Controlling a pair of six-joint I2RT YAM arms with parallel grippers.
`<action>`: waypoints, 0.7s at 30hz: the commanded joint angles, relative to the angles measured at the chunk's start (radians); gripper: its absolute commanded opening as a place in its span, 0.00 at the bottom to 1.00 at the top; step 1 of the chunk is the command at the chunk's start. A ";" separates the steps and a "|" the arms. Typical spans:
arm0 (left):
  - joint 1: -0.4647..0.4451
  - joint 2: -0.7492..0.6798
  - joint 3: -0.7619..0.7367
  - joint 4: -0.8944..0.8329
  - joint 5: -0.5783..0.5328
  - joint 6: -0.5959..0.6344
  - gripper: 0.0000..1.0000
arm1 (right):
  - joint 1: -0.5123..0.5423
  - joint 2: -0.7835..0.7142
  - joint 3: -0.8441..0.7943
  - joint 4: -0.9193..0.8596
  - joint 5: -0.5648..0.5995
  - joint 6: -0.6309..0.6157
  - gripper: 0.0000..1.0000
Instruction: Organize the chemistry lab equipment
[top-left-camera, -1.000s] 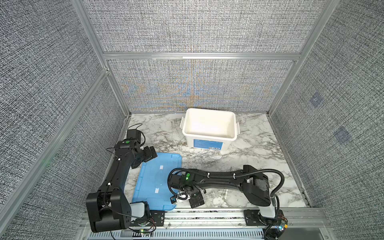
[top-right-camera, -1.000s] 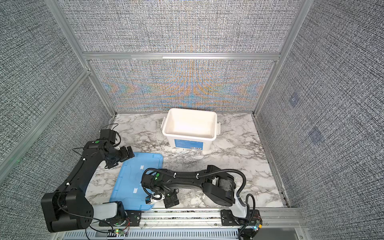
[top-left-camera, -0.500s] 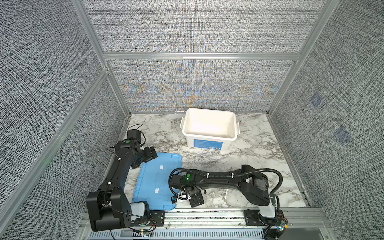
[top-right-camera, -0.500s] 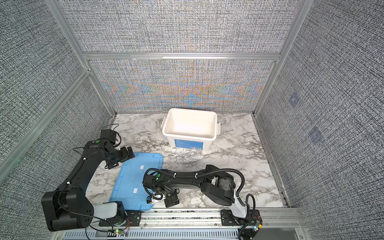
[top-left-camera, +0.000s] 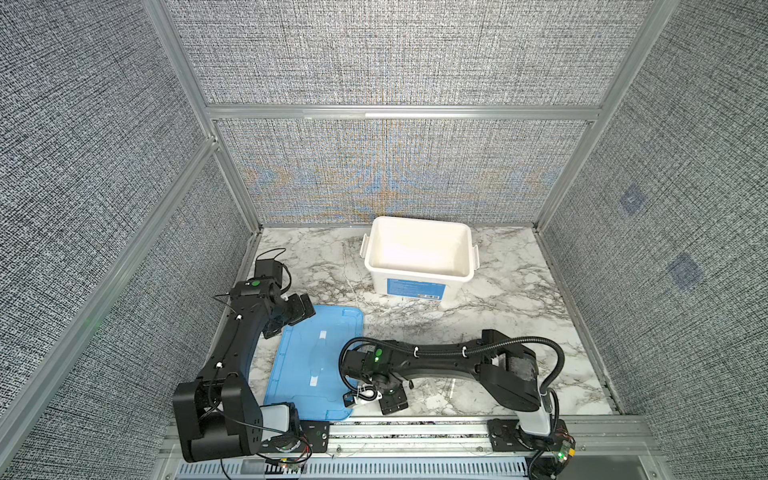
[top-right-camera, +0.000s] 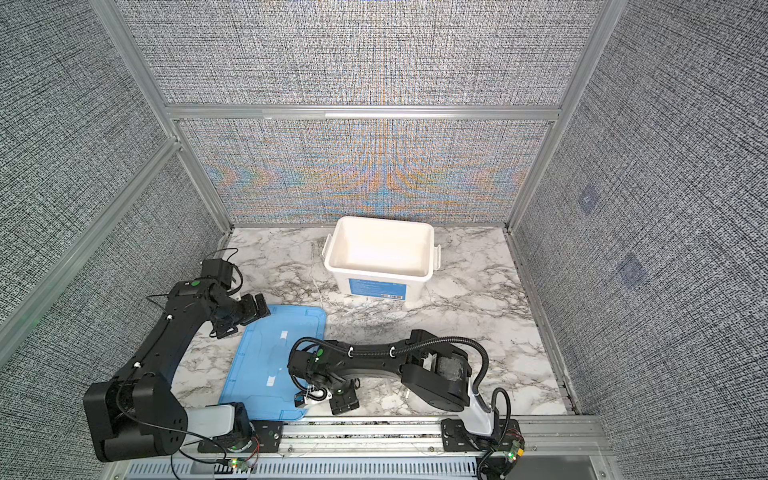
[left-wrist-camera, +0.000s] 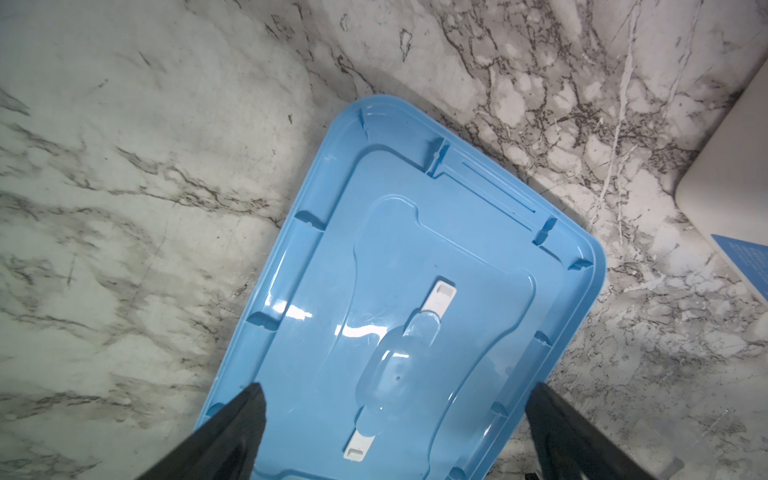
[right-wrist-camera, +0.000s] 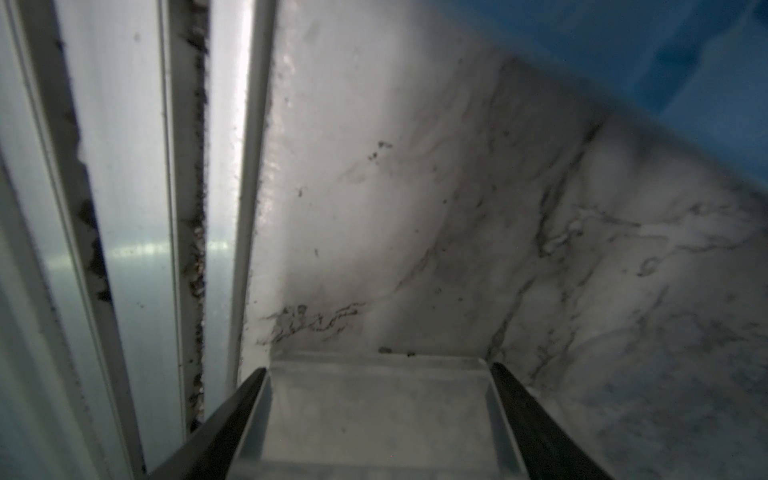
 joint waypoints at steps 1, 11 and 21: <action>0.002 -0.004 -0.001 -0.003 0.005 0.004 0.99 | 0.000 0.003 -0.012 -0.005 0.001 0.007 0.76; 0.002 -0.004 0.000 -0.006 -0.003 0.002 0.99 | -0.001 0.011 -0.018 -0.014 0.008 0.003 0.77; 0.002 -0.007 -0.005 0.000 0.000 0.002 0.99 | -0.003 0.005 -0.026 -0.012 0.012 -0.025 0.75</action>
